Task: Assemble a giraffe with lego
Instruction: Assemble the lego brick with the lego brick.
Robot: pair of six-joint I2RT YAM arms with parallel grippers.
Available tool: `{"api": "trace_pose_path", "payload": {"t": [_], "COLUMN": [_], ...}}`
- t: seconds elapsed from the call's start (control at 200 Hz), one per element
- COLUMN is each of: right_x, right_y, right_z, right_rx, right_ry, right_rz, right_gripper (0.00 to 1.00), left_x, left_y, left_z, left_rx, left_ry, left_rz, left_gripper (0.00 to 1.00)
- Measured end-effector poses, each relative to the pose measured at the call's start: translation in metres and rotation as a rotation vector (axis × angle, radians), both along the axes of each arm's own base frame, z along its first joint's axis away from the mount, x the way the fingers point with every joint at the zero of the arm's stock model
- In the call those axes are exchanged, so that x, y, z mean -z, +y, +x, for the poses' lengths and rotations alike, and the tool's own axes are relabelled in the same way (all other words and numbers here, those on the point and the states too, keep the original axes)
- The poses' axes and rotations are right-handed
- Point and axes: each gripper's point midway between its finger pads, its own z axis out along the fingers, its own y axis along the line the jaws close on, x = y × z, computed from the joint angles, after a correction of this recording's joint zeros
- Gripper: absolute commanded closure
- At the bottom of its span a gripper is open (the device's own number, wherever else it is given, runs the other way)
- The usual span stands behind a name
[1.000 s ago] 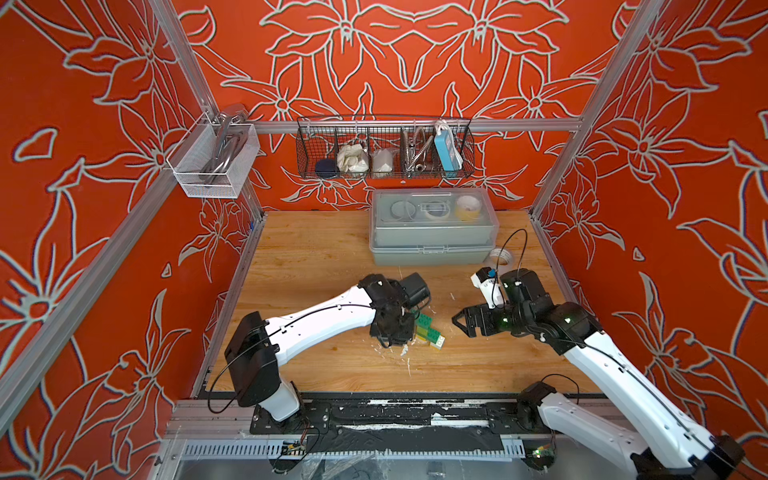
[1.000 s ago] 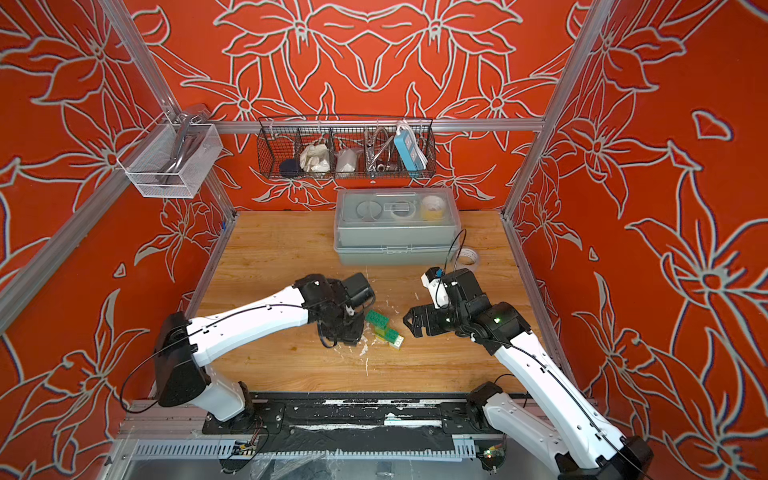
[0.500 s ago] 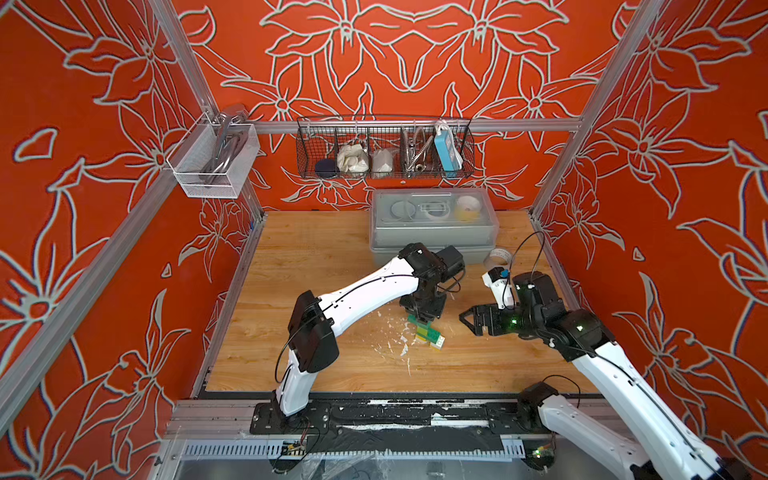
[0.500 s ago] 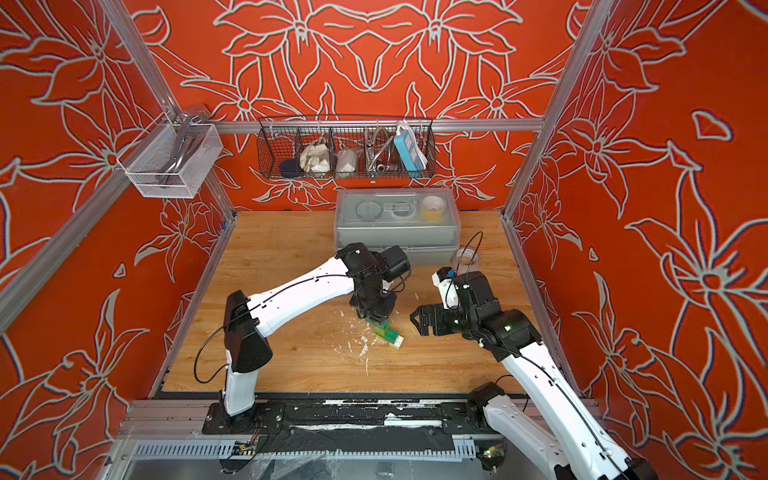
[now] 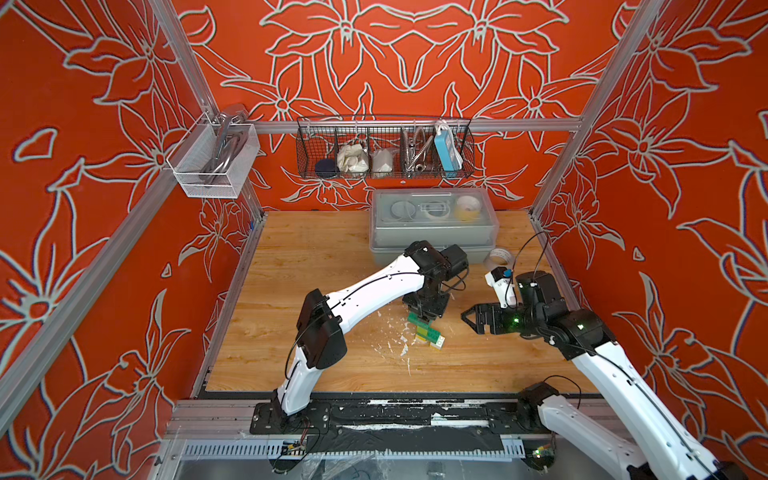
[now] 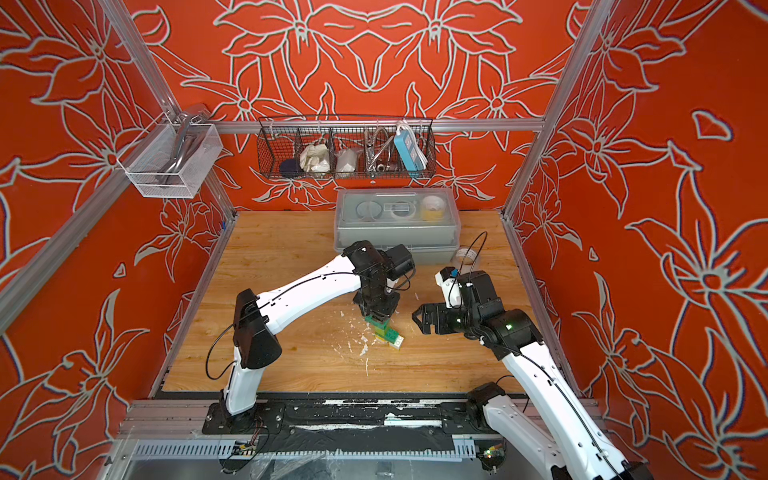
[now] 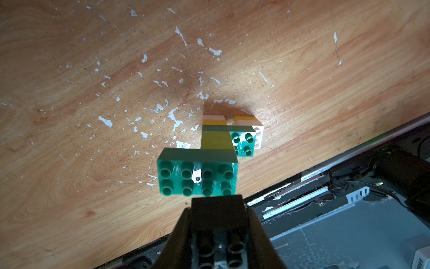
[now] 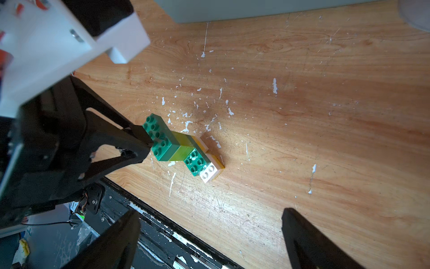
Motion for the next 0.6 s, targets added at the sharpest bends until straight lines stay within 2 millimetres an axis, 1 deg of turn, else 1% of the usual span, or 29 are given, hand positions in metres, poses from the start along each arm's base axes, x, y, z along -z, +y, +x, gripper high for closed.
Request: {"api": "trace_pose_path", "payload": {"t": [0.17, 0.601], "right_x": [0.0, -0.001], "right_y": [0.0, 0.0], "right_z": [0.0, 0.0], "right_rx": [0.002, 0.004], "right_ry": [0.001, 0.005], "right_rz": [0.003, 0.013], "right_gripper": [0.0, 0.0], "left_x": [0.007, 0.013], "left_y": [-0.004, -0.006], "left_z": [0.001, 0.002], "left_rx": [0.005, 0.005], "left_ry": [0.014, 0.023], "left_rz": [0.005, 0.015], "left_gripper": [0.74, 0.74]}}
